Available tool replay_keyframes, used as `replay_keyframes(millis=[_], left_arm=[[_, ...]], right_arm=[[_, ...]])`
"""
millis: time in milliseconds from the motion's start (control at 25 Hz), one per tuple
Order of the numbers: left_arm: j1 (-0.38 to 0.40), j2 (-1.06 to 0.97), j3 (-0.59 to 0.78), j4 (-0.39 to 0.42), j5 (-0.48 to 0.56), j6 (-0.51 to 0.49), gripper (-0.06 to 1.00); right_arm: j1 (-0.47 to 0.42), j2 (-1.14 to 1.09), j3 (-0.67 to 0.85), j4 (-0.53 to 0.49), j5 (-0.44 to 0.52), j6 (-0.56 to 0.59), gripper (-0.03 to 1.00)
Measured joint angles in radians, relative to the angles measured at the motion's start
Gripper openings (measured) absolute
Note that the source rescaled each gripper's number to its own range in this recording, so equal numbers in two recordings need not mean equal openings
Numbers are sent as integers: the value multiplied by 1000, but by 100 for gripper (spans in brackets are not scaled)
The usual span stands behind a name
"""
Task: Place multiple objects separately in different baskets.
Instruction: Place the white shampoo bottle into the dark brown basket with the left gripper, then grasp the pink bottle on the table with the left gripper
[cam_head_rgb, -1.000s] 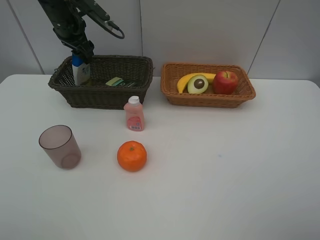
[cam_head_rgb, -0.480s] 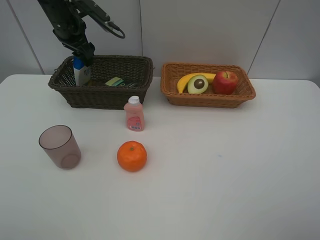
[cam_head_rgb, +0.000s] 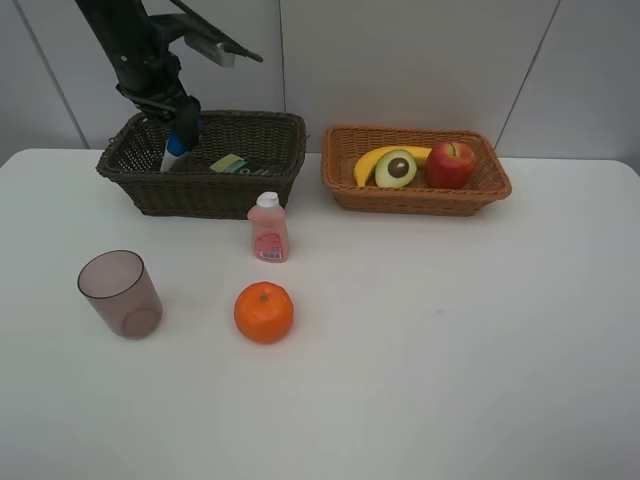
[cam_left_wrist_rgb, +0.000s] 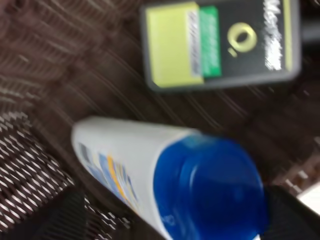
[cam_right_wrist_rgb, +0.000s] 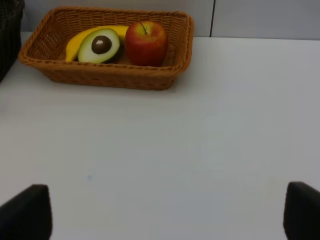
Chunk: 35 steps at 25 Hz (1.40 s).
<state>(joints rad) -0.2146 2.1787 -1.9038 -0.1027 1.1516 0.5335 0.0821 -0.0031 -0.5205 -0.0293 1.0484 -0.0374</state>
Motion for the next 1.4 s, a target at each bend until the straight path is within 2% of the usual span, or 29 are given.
replay_keyframes(millis=[160,760,1160,1400], left_arm=[[0,-1,0,-11,60,-22,91],[-20,-89,-1,-40,62,-106,91],[-163,-141,-1,-55,63,-90,91],[-262,-141,-1,-44,63,57,91]], right_arm=[[0,0,0,0,0,0,97],[0,0,0,0,0,0,97],[0,0,0,0,-1,0,97],[0,0,0,0,-1,0,97]])
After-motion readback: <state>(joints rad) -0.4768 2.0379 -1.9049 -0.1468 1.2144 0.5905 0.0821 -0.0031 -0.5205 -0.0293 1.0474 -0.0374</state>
